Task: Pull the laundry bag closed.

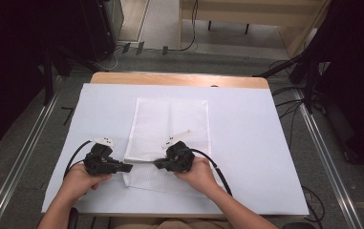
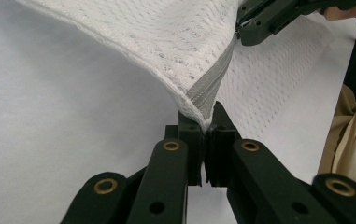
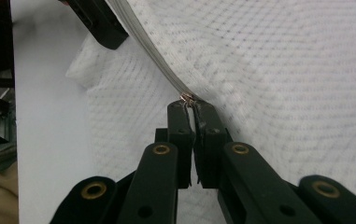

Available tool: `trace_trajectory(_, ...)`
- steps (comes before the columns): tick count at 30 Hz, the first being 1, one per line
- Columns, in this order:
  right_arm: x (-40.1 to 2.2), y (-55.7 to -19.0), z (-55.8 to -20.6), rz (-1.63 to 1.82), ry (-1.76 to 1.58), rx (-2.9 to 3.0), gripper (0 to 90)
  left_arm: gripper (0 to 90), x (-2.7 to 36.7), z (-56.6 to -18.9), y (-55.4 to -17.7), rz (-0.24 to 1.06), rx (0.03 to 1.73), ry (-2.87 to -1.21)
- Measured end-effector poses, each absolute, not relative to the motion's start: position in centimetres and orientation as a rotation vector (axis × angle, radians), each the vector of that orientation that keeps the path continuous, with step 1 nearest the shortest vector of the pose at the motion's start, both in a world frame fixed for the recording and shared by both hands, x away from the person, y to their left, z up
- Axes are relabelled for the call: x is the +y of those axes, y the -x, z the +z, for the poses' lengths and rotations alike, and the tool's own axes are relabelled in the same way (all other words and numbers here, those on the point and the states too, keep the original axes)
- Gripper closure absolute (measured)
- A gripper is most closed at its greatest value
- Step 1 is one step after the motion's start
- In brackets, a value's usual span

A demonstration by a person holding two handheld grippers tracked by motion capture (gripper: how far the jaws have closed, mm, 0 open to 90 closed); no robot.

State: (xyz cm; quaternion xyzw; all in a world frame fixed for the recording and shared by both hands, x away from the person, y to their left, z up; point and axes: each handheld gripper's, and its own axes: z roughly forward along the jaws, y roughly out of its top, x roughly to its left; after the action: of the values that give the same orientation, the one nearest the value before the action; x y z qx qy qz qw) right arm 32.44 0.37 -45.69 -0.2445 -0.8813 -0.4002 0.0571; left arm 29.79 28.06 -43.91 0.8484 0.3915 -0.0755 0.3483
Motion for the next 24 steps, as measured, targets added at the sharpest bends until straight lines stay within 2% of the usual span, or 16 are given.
trace_trajectory(24,-0.8,-32.5,-45.5,-1.205,0.758,-2.674,88.3,87.8,28.1,-43.9,-29.7,-0.19,0.989,-2.21)
